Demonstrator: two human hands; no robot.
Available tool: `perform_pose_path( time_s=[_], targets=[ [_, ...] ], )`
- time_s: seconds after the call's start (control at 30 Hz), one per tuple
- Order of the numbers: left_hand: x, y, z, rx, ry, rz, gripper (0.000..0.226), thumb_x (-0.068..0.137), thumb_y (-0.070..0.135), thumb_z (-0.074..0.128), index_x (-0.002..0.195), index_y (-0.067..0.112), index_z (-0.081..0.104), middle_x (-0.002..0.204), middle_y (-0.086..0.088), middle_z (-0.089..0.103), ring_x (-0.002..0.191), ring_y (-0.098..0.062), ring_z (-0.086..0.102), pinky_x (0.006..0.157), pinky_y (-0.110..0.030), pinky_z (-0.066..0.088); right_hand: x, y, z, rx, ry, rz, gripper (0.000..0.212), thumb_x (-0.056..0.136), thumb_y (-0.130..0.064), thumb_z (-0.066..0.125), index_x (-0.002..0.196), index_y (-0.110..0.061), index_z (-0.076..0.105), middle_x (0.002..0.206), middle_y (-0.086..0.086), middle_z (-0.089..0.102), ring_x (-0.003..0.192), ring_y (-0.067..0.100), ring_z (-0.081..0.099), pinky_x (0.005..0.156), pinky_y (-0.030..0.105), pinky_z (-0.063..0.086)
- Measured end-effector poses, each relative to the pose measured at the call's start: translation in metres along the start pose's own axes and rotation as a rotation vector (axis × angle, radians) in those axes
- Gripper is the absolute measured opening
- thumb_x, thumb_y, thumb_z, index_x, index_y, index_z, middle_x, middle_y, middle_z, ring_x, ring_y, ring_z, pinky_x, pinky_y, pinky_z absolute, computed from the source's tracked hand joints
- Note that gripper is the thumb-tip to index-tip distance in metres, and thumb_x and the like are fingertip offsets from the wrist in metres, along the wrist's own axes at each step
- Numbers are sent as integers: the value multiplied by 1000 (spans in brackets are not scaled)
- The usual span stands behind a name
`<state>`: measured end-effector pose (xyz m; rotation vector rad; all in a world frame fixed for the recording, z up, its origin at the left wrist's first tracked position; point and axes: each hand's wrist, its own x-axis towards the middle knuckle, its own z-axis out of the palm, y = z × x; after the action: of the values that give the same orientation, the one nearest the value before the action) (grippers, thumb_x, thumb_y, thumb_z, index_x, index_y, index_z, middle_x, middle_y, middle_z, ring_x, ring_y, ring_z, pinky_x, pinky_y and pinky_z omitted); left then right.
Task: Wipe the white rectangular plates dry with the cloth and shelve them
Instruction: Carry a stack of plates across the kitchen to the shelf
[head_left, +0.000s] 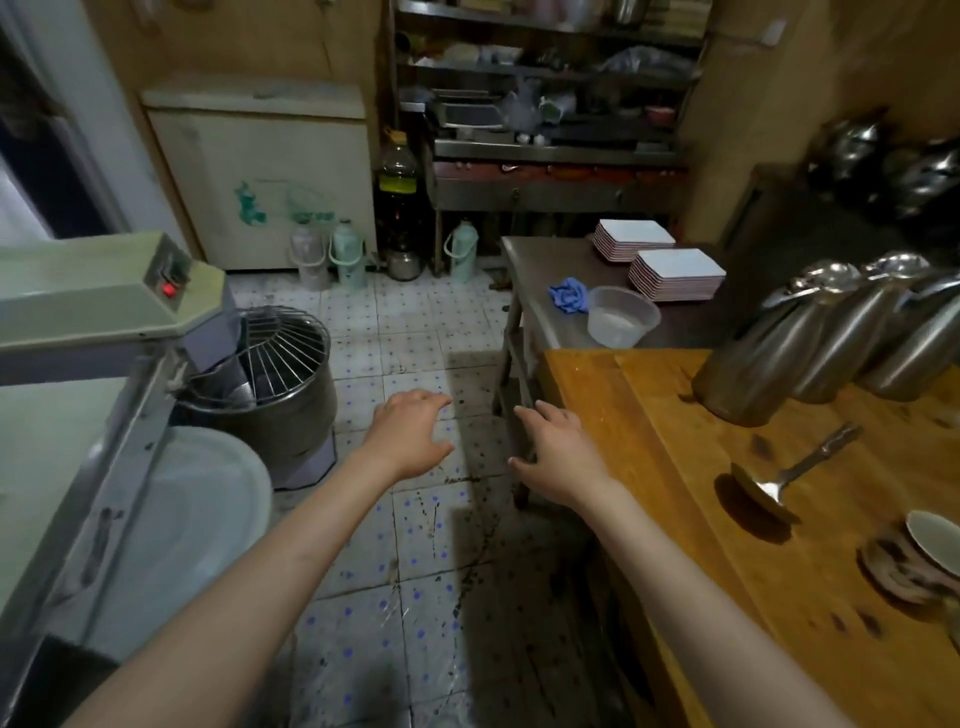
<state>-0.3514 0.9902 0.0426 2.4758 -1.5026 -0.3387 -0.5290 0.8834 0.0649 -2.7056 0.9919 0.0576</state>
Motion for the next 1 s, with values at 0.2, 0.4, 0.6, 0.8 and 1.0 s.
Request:
perform_pose_path(
  time_s=[0.2, 0.4, 0.6, 0.8, 1.0],
  targets=[
    [97, -43, -13, -46, 16, -41, 66, 87, 43, 60, 145, 23, 36, 148, -3, 39, 137, -25, 33, 112, -45, 29, 112, -4, -8, -19, -58, -32, 72, 88, -38, 60, 149, -24, 24, 155, 7, 22, 141, 29, 20, 112, 46, 29],
    [190, -92, -32, -20, -20, -42, 66, 88, 41, 59, 146, 23, 33, 149, -4, 37, 137, -25, 32, 113, -43, 27, 223, -15, -16, -15, -87, -44, 72, 89, -37, 60, 149, -23, 24, 156, 8, 20, 141, 30, 19, 111, 47, 29],
    [294, -144, -64, -15, -40, 10, 63, 90, 41, 57, 146, 25, 33, 149, -4, 37, 137, -27, 32, 111, -41, 27, 326, -33, -23, 10, -69, 14, 71, 89, -36, 60, 149, -23, 23, 155, 7, 21, 140, 30, 20, 110, 47, 31],
    [379, -180, -82, -34, -95, 77, 63, 91, 39, 57, 147, 24, 31, 150, -4, 34, 138, -27, 29, 113, -42, 26, 417, -42, -33, 22, -44, 114, 70, 88, -36, 61, 147, -23, 26, 154, 7, 23, 139, 31, 24, 108, 46, 34],
    [463, -199, -86, -18, -167, 141, 64, 90, 40, 57, 147, 23, 31, 151, -4, 33, 139, -25, 28, 114, -39, 24, 490, -32, -37, 70, -23, 210, 68, 89, -35, 59, 147, -23, 27, 154, 7, 23, 138, 31, 25, 107, 47, 35]
  ],
)
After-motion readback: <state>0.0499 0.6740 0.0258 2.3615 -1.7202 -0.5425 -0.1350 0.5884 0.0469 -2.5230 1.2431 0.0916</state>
